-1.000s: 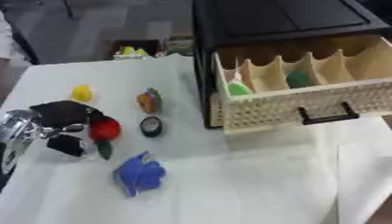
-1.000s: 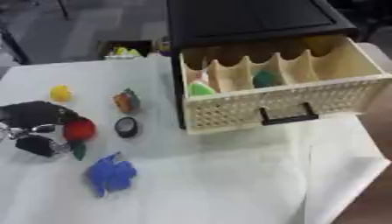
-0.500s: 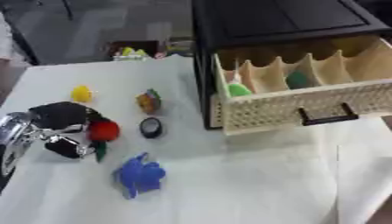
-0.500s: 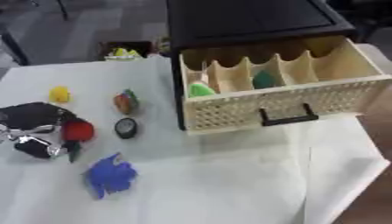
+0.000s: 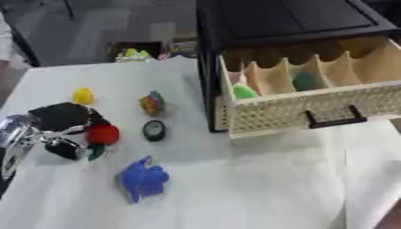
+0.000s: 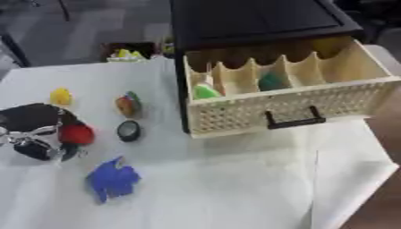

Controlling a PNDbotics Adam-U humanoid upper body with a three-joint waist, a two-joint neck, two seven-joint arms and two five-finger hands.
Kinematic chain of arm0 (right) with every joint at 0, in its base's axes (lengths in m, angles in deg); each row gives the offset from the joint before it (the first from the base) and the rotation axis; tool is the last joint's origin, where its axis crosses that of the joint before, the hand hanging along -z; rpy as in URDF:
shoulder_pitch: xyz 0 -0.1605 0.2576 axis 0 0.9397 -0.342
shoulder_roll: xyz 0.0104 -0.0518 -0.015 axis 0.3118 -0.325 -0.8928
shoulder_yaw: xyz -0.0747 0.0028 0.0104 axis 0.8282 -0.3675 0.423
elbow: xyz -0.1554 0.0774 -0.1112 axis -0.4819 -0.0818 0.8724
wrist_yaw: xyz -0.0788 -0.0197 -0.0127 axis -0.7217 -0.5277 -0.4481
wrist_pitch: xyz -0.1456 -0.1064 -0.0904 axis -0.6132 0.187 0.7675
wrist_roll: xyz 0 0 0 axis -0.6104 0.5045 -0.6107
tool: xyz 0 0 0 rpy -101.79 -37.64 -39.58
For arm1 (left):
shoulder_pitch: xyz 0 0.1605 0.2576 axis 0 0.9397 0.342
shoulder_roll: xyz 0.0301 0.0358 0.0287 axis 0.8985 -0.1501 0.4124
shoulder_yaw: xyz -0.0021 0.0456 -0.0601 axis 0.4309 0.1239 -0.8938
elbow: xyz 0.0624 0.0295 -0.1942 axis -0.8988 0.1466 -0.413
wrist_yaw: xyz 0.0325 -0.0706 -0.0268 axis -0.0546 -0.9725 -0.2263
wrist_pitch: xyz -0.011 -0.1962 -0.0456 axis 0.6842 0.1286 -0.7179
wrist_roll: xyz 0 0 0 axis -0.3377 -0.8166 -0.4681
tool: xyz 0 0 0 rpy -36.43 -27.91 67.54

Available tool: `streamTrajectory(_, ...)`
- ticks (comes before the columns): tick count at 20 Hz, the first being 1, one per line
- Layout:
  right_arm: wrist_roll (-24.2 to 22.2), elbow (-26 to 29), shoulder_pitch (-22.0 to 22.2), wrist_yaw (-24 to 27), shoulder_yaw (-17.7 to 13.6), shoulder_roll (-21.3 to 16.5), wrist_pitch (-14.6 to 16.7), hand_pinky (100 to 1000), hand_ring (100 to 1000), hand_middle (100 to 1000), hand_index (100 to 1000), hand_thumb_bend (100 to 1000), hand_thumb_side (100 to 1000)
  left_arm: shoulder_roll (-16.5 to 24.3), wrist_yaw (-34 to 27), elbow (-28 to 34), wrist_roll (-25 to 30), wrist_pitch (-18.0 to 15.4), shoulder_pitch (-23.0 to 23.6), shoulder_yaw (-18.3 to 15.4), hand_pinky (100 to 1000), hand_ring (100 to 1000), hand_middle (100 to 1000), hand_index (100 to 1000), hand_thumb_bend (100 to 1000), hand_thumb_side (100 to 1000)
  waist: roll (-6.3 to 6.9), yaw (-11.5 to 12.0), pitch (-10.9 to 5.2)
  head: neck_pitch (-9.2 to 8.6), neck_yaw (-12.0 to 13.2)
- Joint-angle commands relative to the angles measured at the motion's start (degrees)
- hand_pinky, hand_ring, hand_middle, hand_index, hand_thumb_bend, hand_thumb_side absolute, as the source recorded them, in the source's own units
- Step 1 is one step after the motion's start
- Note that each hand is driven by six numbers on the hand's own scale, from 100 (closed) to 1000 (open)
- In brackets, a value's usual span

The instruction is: Pick up objects from table and place into drawer.

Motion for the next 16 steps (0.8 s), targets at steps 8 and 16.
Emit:
streamTrajectory(8, 0.13, 0.49, -0.11, 0.53, -0.88, -0.62, -0.34, 220, 547, 458, 728, 193, 646, 1.38, -3.91, 1.12, -2.31, -0.47, -0.76, -0.13, 119, 430, 460, 656, 100, 276, -0.24, 0.20, -1.79, -0.39, -0.03)
streamTrajectory(16, 0.21, 0.49, -0.03, 0.87, -0.89, -0.39, -0.54, 225, 547, 458, 727, 173, 638, 2.23, -7.51, 3.48, -2.43, -1.24, -0.64, 0.40, 100, 379, 403, 597, 100, 260, -0.32, 0.54, -2.60, 0.05, -0.08)
